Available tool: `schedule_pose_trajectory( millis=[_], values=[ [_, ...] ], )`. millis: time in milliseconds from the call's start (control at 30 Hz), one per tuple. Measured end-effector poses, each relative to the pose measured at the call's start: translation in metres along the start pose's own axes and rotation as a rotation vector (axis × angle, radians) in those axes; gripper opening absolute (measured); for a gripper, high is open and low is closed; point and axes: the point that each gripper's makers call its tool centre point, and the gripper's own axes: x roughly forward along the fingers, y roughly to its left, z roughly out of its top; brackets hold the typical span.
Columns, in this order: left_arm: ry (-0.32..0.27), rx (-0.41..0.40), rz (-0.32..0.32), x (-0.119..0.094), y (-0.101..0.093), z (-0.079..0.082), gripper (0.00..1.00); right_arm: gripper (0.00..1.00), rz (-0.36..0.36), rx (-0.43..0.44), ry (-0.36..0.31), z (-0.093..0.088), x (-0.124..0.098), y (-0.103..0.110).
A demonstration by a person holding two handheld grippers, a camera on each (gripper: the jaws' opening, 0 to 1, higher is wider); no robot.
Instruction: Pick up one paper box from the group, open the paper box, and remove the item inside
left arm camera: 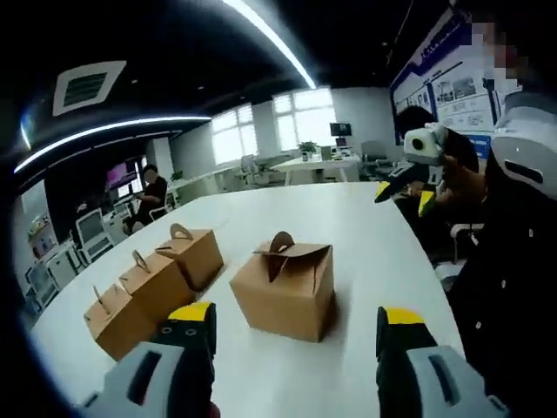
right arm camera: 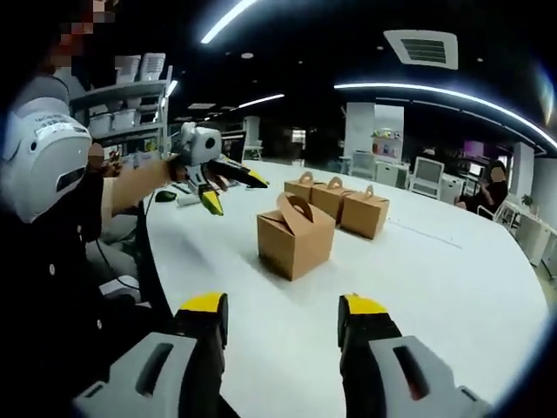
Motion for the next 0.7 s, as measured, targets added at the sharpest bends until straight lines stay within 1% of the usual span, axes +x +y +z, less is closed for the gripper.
schedule_pose_trajectory(
  millis=[33,67,100,167,200,267,333,433,467,533,700],
  values=[
    [0.002,0.0,-0.004,0.001,0.001,-0.001,0.75,0.52,0.003,-0.002,-0.002,0.001,0.001,0.001],
    [-0.006,0.021,-0.026,0.007,0.003,-0.001,0.75,0.52,0.005,-0.001,-0.005,0.001,0.001,0.001],
    [-0.014,0.017,-0.035,0.011,0.005,-0.001,0.75,0.52,0.006,0.001,-0.007,0.002,0.002,0.001],
    [-0.042,-0.022,-0.067,0.019,0.007,0.003,0.77,0.52,0.01,0.01,-0.014,0.003,0.003,0.002],
    [-0.068,-0.03,-0.085,0.023,0.009,0.006,0.79,0.51,0.015,0.015,-0.016,0.003,0.003,0.003],
    [-0.085,-0.03,-0.111,0.028,0.01,0.007,0.8,0.51,0.021,0.02,-0.016,0.002,0.005,0.003],
    [-0.084,-0.029,-0.117,0.033,0.012,0.005,0.83,0.51,0.028,0.025,-0.015,0.001,0.007,0.004],
    [-0.058,-0.028,-0.122,0.042,0.018,0.0,0.86,0.52,0.038,0.032,-0.017,0.002,0.009,0.004],
    [-0.057,-0.028,-0.123,0.044,0.02,0.0,0.85,0.52,0.041,0.035,-0.019,0.002,0.01,0.004],
    [-0.053,-0.037,-0.147,0.048,0.019,0.0,0.85,0.52,0.046,0.037,-0.022,0.002,0.011,0.004],
    [-0.049,-0.044,-0.184,0.057,0.016,-0.001,0.85,0.53,0.05,0.05,-0.024,-0.001,0.012,0.002]
  ],
)
